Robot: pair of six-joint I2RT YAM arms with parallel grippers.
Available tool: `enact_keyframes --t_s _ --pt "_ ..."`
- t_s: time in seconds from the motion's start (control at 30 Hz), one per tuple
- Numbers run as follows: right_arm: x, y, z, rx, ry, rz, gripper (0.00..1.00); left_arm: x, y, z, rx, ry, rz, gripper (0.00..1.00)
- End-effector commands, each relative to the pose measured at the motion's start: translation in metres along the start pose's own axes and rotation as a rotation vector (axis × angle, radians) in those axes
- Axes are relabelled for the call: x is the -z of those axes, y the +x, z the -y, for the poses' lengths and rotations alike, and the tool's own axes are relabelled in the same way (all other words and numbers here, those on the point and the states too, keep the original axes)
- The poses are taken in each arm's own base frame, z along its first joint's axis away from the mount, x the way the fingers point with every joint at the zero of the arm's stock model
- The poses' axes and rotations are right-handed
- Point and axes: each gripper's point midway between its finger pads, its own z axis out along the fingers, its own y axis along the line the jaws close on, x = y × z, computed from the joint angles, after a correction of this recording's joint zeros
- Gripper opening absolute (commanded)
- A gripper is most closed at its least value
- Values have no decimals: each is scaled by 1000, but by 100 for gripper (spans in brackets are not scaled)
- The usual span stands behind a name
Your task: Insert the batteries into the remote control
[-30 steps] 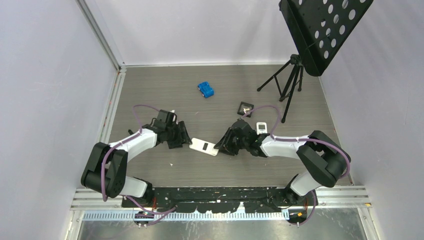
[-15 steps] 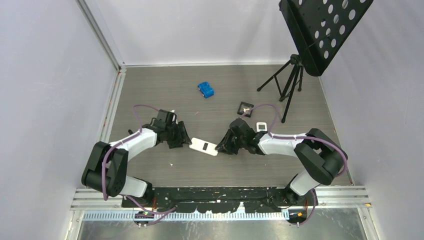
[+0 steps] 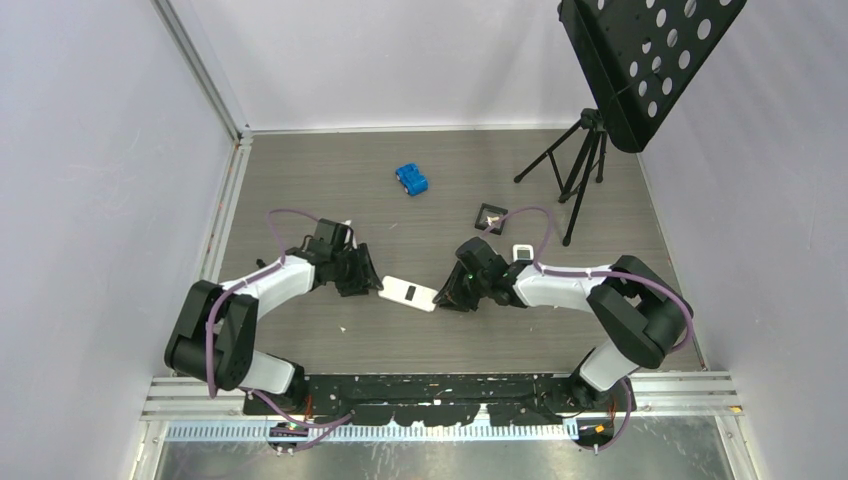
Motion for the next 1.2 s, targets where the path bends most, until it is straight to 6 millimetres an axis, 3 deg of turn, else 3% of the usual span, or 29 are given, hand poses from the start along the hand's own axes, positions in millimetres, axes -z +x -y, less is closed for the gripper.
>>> enact_keyframes --t_s 0.0,0.17,0.43,0.57,0.67,0.77,0.87,1.0,1.17 --pt "-1 -4 -10 24 -4 16 25 -6 7 -5 -3 -6 -37 43" --pt "-4 -5 -13 24 -11 8 19 -8 11 0 5 27 -55 40" --pt "-15 -2 -20 14 -32 -24 10 -16 26 5 44 94 -100 27" --pt "-23 -2 -33 13 -76 -34 8 -20 34 4 62 109 -122 25" --pt "-20 -8 -36 26 -77 2 7 -18 31 3 61 96 -112 25" --pt "-2 -22 -38 66 -69 88 10 -8 11 9 35 70 -53 27" --pt "22 -39 -33 102 -46 198 21 10 -17 14 -1 24 35 36" --pt "64 -58 -26 153 -19 337 34 44 -49 22 -44 -26 167 59" --pt "119 -78 -2 178 51 506 42 89 -62 22 -66 -70 293 90"
